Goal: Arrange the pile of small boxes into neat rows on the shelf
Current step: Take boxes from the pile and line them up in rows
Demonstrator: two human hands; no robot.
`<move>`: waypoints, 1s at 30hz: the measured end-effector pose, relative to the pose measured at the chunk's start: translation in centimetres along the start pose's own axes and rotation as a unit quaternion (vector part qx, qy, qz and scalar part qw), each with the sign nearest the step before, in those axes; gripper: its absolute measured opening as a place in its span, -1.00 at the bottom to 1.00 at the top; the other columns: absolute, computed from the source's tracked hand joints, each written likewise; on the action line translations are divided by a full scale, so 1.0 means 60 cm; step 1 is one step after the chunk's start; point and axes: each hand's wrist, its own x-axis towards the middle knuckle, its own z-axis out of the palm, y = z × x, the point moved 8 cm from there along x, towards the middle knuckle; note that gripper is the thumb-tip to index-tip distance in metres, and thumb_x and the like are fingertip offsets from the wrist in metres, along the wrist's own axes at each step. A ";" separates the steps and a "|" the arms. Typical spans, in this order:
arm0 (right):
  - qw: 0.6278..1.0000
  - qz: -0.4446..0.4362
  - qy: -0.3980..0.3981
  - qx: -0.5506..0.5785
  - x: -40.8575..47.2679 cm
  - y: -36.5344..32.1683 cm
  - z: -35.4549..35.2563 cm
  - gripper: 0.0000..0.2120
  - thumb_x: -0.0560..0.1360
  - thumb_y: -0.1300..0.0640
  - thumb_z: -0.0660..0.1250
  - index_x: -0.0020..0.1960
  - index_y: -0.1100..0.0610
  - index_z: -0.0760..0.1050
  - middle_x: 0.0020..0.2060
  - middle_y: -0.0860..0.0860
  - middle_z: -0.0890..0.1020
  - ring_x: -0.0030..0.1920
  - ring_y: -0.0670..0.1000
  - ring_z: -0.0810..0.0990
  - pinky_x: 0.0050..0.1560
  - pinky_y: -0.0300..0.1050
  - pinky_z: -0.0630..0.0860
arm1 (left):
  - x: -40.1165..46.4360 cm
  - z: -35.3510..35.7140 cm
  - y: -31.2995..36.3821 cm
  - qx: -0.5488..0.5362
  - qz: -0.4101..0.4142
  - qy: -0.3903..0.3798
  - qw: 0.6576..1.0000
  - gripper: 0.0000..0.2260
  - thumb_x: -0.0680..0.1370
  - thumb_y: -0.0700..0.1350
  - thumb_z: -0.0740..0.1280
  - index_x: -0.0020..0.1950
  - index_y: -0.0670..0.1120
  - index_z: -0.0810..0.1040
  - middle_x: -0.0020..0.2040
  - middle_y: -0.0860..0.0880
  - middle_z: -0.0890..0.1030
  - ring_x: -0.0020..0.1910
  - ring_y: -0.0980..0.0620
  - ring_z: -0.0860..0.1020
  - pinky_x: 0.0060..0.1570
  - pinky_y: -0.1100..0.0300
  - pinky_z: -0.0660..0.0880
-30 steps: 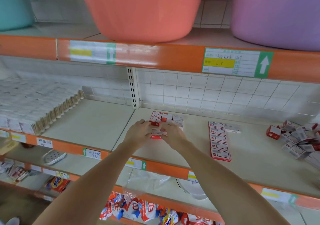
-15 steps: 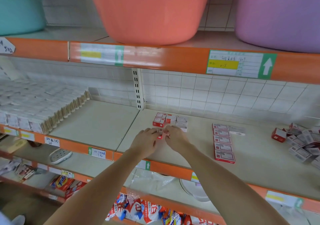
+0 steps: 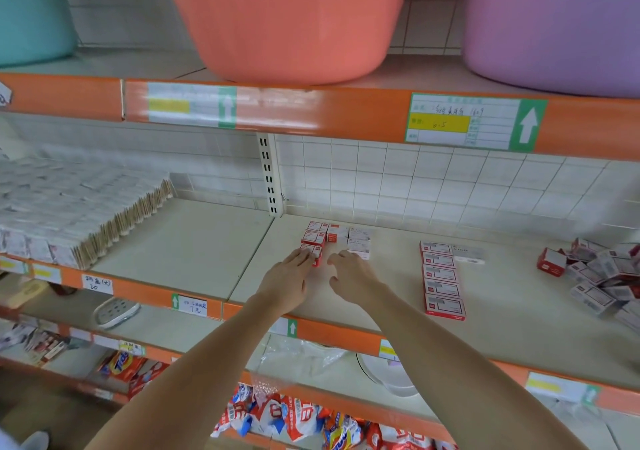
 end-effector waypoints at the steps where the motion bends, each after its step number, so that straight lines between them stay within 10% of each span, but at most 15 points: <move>1: 1.000 -0.001 0.000 -0.002 0.000 0.000 0.000 -0.56 0.55 0.13 0.24 0.43 0.09 0.37 0.31 0.07 0.44 0.33 0.12 0.41 0.22 -0.03 0.43 | 0.002 0.001 -0.001 0.000 -0.001 -0.001 1.000 -0.44 0.65 -0.13 0.13 0.62 -0.06 0.01 0.62 0.02 0.04 0.60 0.08 -0.02 0.47 0.12 0.22; 30: 0.987 0.099 0.129 0.020 -0.090 0.146 -0.103 -0.50 0.58 0.08 0.25 0.48 0.13 0.25 0.38 0.07 0.38 0.37 0.12 0.34 0.34 0.02 0.34 | 0.097 -0.054 0.176 -0.014 0.021 0.024 0.999 -0.53 0.66 0.11 0.13 0.51 -0.08 0.26 0.47 -0.06 0.38 0.46 -0.09 0.33 0.39 -0.03 0.31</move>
